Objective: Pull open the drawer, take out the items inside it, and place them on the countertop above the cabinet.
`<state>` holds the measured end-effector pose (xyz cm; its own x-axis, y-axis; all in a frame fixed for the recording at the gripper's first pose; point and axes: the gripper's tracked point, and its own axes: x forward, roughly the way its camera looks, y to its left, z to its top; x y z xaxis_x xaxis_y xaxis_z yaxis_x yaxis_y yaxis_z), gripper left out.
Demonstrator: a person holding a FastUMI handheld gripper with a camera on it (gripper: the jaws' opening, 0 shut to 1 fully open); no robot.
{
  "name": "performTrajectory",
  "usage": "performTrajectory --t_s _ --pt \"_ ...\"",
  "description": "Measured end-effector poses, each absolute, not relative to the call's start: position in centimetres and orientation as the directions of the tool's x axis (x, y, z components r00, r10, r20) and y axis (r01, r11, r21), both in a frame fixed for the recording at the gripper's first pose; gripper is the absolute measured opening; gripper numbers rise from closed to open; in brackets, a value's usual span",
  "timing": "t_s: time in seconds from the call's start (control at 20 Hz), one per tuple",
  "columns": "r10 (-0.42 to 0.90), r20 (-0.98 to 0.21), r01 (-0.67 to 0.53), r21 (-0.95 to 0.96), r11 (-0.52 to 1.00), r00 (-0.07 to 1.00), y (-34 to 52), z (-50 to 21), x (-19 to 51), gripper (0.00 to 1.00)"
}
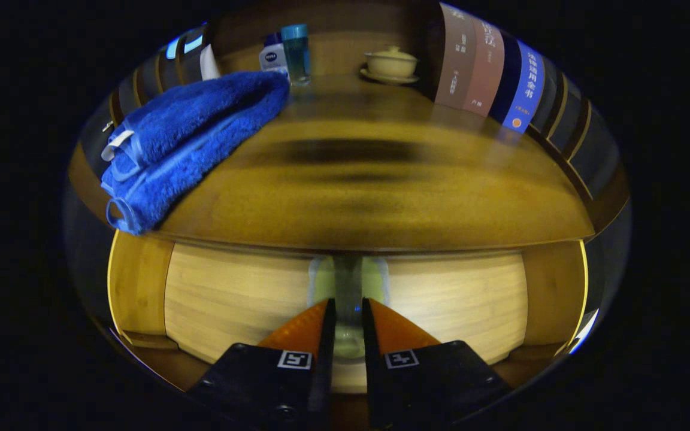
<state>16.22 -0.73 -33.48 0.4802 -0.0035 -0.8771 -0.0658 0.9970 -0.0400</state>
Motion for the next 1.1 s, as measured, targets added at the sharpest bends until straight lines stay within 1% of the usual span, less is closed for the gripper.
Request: performTrajectory --t_s 0.05,0.15,0.25,0.5,0.8,0.95,1.1 --pt "0.001 -0.873 -0.082 -0.045 0.996 0.487 -0.8 -32.9 16.2 0.20" --pt "0.022 -0.885 -0.076 -0.015 0.997 0.464 -0.4 -32.6 15.6 0.20" --pt "0.030 -0.894 -0.040 0.014 0.999 0.447 -0.6 -31.9 14.9 0.20" --pt "0.105 -0.890 -0.016 0.110 0.994 0.443 -0.1 -27.6 13.1 0.20" --pt "0.184 -0.879 -0.042 0.185 0.982 0.439 0.5 -21.7 10.9 0.20" --pt "0.191 -0.849 -0.051 0.191 0.980 0.493 0.1 -18.4 11.7 0.20" --pt "0.165 -0.806 -0.039 0.174 0.984 0.568 -0.2 -16.2 15.1 0.20"
